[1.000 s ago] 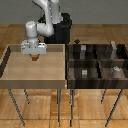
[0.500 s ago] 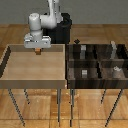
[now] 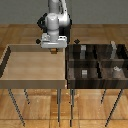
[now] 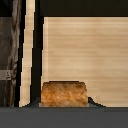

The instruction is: Place the loaf of bread into the appropriate compartment.

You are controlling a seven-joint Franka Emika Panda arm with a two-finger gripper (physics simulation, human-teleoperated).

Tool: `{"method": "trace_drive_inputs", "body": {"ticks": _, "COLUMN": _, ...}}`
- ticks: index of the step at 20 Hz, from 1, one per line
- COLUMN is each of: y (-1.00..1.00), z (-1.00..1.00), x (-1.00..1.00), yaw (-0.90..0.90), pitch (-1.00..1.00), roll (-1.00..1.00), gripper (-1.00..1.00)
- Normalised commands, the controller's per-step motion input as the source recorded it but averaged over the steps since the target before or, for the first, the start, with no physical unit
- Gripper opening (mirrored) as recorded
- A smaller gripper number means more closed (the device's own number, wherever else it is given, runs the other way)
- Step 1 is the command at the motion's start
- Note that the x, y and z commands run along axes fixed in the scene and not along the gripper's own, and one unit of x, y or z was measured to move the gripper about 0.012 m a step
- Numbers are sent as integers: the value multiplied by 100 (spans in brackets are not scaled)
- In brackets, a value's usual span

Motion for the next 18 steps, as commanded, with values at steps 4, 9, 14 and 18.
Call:
{"method": "trace_drive_inputs", "body": {"ticks": 4, "y": 100, "z": 0, "x": 0, "yaw": 0, "pitch": 0, "roll": 0, "gripper": -100}}
{"method": "trace_drive_inputs", "body": {"ticks": 9, "y": 100, "z": 0, "x": 0, "yaw": 0, "pitch": 0, "roll": 0, "gripper": -100}}
{"method": "trace_drive_inputs", "body": {"ticks": 14, "y": 100, "z": 0, "x": 0, "yaw": 0, "pitch": 0, "roll": 0, "gripper": -100}}
{"method": "trace_drive_inputs", "body": {"ticks": 18, "y": 75, "z": 0, "x": 25, "yaw": 0, "pitch": 0, "roll": 0, "gripper": -100}}
